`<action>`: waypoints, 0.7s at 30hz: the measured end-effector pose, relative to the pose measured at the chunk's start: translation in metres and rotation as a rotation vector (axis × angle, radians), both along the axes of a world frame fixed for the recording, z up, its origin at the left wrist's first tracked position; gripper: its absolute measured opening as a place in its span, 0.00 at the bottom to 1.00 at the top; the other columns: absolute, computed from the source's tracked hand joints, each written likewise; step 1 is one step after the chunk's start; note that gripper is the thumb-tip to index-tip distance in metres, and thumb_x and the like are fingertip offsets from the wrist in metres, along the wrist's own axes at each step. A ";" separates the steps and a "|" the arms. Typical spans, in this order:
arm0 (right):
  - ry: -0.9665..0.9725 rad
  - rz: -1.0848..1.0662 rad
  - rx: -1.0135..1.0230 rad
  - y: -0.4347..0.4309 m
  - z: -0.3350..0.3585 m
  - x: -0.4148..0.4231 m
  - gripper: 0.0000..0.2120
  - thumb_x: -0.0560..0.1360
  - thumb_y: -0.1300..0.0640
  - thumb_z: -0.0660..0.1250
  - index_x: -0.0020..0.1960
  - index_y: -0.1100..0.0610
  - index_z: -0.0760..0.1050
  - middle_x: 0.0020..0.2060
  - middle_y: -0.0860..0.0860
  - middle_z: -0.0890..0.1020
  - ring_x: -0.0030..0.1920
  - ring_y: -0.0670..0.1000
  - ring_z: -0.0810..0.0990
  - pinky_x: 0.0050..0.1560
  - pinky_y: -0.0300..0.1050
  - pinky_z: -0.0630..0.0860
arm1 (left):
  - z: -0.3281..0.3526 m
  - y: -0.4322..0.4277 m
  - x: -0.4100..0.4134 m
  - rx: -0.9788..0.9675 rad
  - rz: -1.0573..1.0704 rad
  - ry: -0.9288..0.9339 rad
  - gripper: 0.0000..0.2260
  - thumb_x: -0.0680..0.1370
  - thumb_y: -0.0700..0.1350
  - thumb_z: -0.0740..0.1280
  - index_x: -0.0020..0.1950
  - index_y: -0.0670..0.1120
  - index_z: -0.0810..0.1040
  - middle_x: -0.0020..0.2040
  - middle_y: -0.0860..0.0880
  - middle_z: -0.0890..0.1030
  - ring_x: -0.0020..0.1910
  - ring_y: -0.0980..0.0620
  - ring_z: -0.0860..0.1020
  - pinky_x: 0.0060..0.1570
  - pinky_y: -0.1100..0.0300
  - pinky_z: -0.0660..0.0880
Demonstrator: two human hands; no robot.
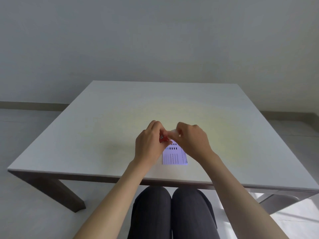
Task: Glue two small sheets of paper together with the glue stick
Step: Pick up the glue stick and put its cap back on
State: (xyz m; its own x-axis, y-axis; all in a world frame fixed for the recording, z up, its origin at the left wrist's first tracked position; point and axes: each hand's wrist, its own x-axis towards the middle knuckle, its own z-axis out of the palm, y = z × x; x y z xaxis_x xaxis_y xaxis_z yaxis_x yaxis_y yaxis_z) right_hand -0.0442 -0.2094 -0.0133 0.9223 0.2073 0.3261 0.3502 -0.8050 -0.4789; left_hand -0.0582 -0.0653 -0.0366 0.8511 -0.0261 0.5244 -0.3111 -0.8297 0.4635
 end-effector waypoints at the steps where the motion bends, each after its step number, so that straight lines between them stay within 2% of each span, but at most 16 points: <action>1: -0.031 -0.057 -0.044 0.001 0.003 0.001 0.28 0.73 0.35 0.58 0.27 0.56 0.61 0.20 0.50 0.64 0.26 0.54 0.64 0.27 0.43 0.58 | 0.000 -0.001 0.002 0.005 0.001 -0.004 0.16 0.67 0.49 0.76 0.41 0.46 0.70 0.42 0.50 0.78 0.33 0.50 0.75 0.30 0.64 0.64; 3: -0.014 -0.104 0.036 0.000 0.006 0.000 0.35 0.72 0.29 0.48 0.26 0.60 0.64 0.21 0.54 0.69 0.27 0.57 0.68 0.28 0.45 0.63 | 0.000 -0.001 0.008 -0.055 0.023 0.000 0.18 0.66 0.48 0.77 0.40 0.47 0.68 0.41 0.50 0.78 0.33 0.50 0.75 0.30 0.62 0.67; 5: 0.039 -0.105 0.208 -0.006 0.008 -0.002 0.38 0.72 0.29 0.45 0.31 0.62 0.73 0.22 0.52 0.75 0.30 0.57 0.74 0.33 0.47 0.71 | 0.002 0.004 0.018 -0.253 0.061 0.068 0.19 0.65 0.47 0.77 0.40 0.46 0.67 0.39 0.48 0.80 0.35 0.49 0.79 0.34 0.56 0.73; 7: 0.099 -0.081 0.335 -0.013 0.008 -0.004 0.34 0.75 0.33 0.47 0.33 0.58 0.76 0.20 0.47 0.74 0.30 0.55 0.76 0.37 0.50 0.75 | 0.003 0.010 0.031 -0.466 0.093 0.147 0.18 0.66 0.45 0.77 0.41 0.44 0.67 0.38 0.44 0.82 0.37 0.48 0.82 0.39 0.53 0.77; 9: 0.141 -0.079 0.414 -0.020 0.006 -0.004 0.30 0.76 0.36 0.49 0.32 0.55 0.76 0.20 0.49 0.74 0.28 0.54 0.76 0.39 0.52 0.77 | 0.000 0.016 0.046 -0.558 0.124 0.168 0.18 0.66 0.43 0.76 0.41 0.43 0.67 0.36 0.42 0.83 0.37 0.45 0.83 0.40 0.54 0.76; 13: 0.123 -0.113 0.510 -0.031 0.003 -0.003 0.26 0.78 0.39 0.50 0.36 0.55 0.77 0.22 0.53 0.76 0.25 0.50 0.75 0.38 0.50 0.76 | -0.009 0.026 0.069 -0.574 0.186 0.206 0.17 0.67 0.43 0.75 0.41 0.43 0.66 0.36 0.41 0.82 0.38 0.42 0.81 0.39 0.55 0.73; 17: 0.120 -0.118 0.524 -0.037 0.000 0.000 0.26 0.78 0.40 0.51 0.39 0.56 0.78 0.22 0.52 0.77 0.24 0.48 0.75 0.37 0.46 0.74 | -0.019 0.028 0.075 -0.565 0.210 0.208 0.17 0.66 0.43 0.76 0.41 0.43 0.67 0.33 0.54 0.76 0.37 0.45 0.78 0.37 0.55 0.72; 18: 0.120 -0.117 0.525 -0.038 0.000 0.000 0.25 0.79 0.41 0.51 0.40 0.56 0.78 0.22 0.52 0.77 0.24 0.47 0.74 0.36 0.45 0.73 | -0.023 0.028 0.076 -0.562 0.206 0.211 0.17 0.66 0.43 0.76 0.42 0.43 0.67 0.33 0.53 0.76 0.38 0.44 0.79 0.38 0.53 0.74; 21: 0.135 -0.120 0.518 -0.038 -0.004 0.001 0.24 0.79 0.42 0.51 0.41 0.56 0.78 0.22 0.51 0.77 0.24 0.46 0.74 0.34 0.43 0.71 | -0.028 0.029 0.076 -0.554 0.205 0.235 0.17 0.66 0.43 0.75 0.42 0.43 0.67 0.39 0.41 0.81 0.40 0.40 0.80 0.42 0.47 0.77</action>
